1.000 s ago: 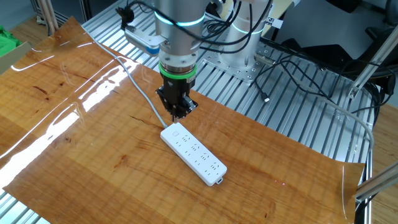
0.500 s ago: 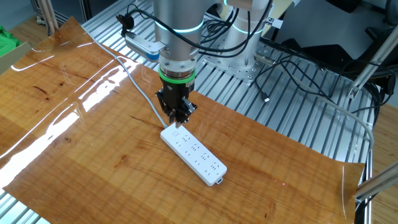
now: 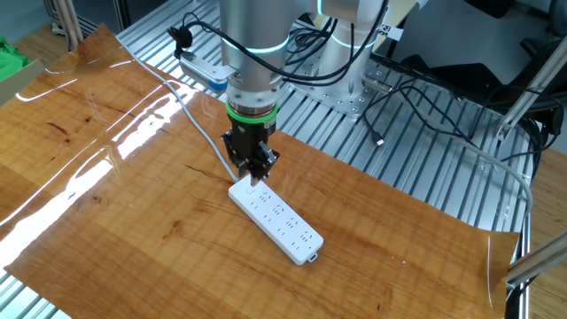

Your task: Turn on the power strip by pressing the button

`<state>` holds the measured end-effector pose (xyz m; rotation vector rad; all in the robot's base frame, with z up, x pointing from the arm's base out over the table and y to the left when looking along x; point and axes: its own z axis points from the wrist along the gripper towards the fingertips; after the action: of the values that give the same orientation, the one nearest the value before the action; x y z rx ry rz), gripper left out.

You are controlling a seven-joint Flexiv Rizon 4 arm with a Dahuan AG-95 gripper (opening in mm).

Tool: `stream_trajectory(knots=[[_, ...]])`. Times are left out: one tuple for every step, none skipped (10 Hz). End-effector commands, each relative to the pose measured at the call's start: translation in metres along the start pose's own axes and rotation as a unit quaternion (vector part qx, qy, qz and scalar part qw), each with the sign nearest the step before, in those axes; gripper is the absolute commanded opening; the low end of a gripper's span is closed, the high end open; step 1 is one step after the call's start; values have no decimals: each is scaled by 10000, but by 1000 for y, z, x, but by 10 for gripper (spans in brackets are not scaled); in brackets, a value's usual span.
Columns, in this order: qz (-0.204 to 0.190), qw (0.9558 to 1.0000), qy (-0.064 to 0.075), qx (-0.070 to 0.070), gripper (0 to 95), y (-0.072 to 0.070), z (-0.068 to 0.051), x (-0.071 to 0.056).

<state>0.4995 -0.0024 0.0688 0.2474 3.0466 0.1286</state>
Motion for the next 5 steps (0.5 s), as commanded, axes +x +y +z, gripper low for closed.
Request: stream_trajectory(knots=[[26,10000,-10,35,380,-3,2,1],[10,10000,-7,34,380,-5,4,1],[-16,10000,-21,43,380,-8,5,1],[-29,10000,-21,39,380,-12,5,1],[-21,10000,-21,33,380,-14,6,1]])
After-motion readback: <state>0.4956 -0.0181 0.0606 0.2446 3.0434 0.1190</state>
